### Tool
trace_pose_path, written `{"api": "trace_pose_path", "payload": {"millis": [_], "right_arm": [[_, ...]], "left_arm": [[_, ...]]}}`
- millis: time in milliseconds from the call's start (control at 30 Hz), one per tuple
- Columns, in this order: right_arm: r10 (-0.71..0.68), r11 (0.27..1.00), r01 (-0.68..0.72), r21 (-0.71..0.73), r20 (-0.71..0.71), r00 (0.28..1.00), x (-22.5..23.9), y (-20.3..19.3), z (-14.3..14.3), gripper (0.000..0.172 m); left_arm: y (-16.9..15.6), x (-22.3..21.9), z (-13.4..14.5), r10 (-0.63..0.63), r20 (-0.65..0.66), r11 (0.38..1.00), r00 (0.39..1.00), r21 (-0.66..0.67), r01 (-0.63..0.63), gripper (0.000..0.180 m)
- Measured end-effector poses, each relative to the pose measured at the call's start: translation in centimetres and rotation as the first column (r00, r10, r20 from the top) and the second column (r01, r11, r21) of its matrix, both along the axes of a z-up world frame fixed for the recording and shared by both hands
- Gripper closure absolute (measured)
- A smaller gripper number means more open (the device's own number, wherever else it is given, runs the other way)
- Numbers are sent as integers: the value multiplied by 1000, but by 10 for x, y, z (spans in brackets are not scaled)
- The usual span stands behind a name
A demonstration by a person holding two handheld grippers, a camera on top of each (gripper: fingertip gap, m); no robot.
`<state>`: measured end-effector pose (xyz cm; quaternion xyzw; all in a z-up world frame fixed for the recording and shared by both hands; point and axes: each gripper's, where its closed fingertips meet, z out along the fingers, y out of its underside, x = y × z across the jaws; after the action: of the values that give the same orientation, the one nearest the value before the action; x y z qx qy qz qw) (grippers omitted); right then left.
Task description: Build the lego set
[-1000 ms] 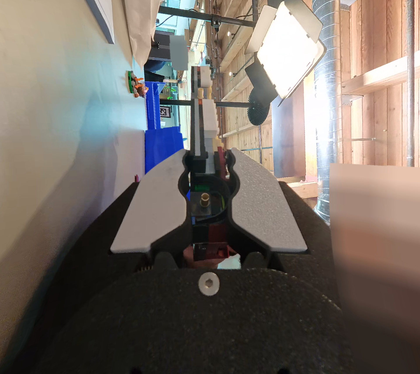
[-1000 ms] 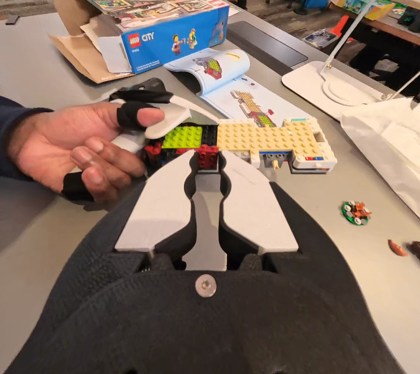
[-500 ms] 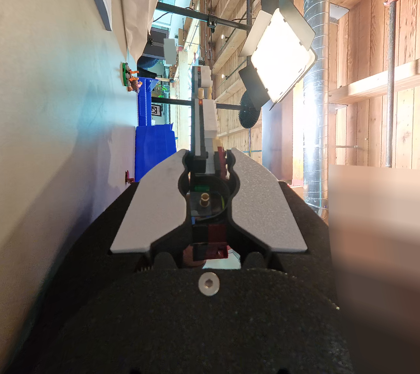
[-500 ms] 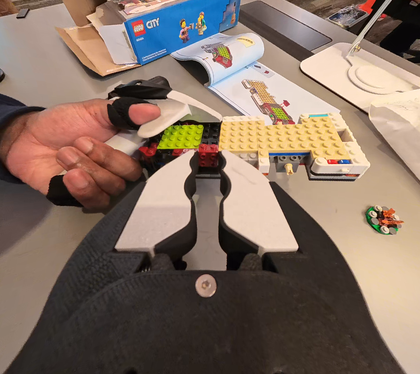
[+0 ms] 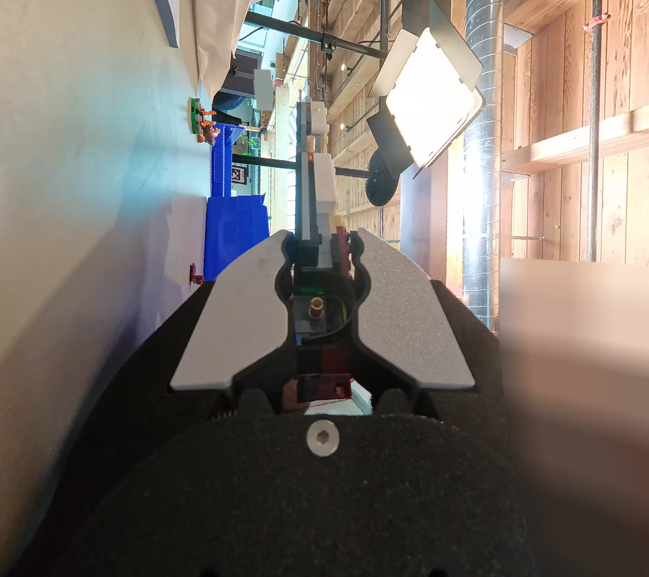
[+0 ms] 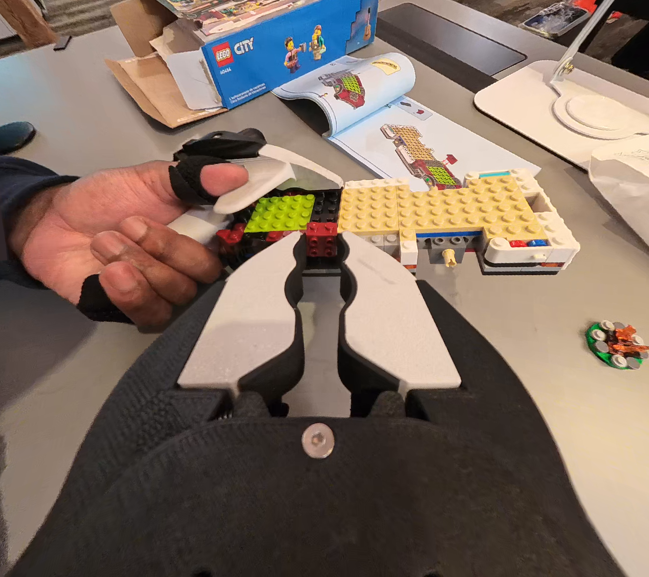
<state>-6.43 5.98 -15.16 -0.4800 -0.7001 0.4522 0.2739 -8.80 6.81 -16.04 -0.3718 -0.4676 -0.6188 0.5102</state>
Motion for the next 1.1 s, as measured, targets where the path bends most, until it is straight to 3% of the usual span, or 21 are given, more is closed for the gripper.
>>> {"api": "trace_pose_path", "payload": {"millis": [167, 533, 733, 1000, 1100], "right_arm": [[9, 999, -9, -45, 5, 1000, -1, 0, 0, 156], [41, 999, -41, -2, 33, 999, -6, -5, 10, 152], [-12, 1000, 12, 20, 25, 1000, 1, 12, 9, 150], [-22, 996, -3, 86, 282, 959, 67, 12, -53, 147], [-1, 993, -35, 116, 301, 954, 77, 2, -65, 147]], "left_arm": [[0, 0, 0, 3, 4, 1000, 1000, -6, -3, 150], [-4, -3, 8, 37, 73, 999, 997, 16, -38, 150], [-6, -11, 9, 67, -21, 998, 998, 7, -67, 150], [-8, -22, 0, 82, -114, 995, 990, -46, -88, 150], [-5, -17, -2, 59, -131, 996, 990, -53, -67, 150]]}}
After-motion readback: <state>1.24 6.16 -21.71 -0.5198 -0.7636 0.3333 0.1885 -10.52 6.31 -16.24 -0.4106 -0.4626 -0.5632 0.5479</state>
